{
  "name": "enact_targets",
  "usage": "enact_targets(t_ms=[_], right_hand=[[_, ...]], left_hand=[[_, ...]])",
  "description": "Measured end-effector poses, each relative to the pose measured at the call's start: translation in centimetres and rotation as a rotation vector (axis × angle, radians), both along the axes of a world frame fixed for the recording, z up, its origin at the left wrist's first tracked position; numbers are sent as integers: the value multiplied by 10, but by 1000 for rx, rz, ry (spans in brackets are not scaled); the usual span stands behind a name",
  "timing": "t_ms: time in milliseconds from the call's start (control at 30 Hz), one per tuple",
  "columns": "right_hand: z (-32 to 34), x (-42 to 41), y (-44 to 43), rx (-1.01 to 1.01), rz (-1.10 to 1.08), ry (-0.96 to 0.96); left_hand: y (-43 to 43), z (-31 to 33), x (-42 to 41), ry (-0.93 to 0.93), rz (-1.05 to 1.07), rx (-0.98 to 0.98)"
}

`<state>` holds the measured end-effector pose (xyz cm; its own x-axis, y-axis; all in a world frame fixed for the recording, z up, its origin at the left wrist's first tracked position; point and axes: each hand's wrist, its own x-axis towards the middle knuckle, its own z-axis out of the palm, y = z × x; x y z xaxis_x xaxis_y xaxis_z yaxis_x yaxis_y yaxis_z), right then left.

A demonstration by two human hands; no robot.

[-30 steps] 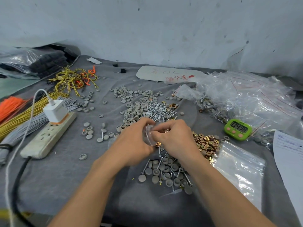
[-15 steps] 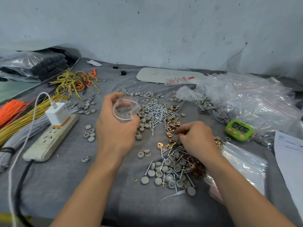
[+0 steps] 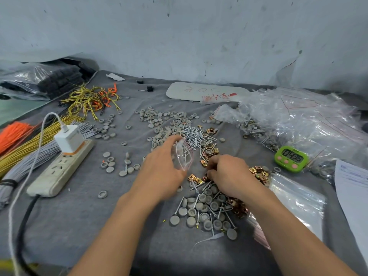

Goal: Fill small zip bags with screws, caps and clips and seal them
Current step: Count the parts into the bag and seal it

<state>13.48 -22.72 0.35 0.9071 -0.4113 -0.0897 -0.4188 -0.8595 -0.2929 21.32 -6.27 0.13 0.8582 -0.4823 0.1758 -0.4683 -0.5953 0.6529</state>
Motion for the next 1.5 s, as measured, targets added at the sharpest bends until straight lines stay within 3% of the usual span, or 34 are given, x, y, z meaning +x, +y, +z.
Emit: enact_targets(t_ms=[267, 433, 733, 867, 1000, 1133, 1300, 1400, 1500], right_hand=[[-3, -12, -20, 213, -271, -340], [-5, -14, -25, 266, -234, -337], [1, -16, -17, 137, -232, -318], [3, -12, -2, 101, -19, -127], [6, -5, -1, 4, 22, -6], [-1, -5, -1, -31, 1, -50], [0, -9, -9, 399, -189, -512], [7, -14, -2, 749, -168, -636], [10, -15, 5, 813, -127, -698]], left_hand=[[5, 0, 2, 33, -8, 9], [4, 0, 1, 29, -23, -22], [4, 0, 1, 38, -31, 4], [3, 1, 0, 29, -26, 20], [4, 1, -2, 34, -25, 27], [4, 1, -2, 28, -15, 29], [3, 1, -3, 25, -20, 25], [-1, -1, -6, 7, -35, 32], [-6, -2, -8, -22, -52, 22]])
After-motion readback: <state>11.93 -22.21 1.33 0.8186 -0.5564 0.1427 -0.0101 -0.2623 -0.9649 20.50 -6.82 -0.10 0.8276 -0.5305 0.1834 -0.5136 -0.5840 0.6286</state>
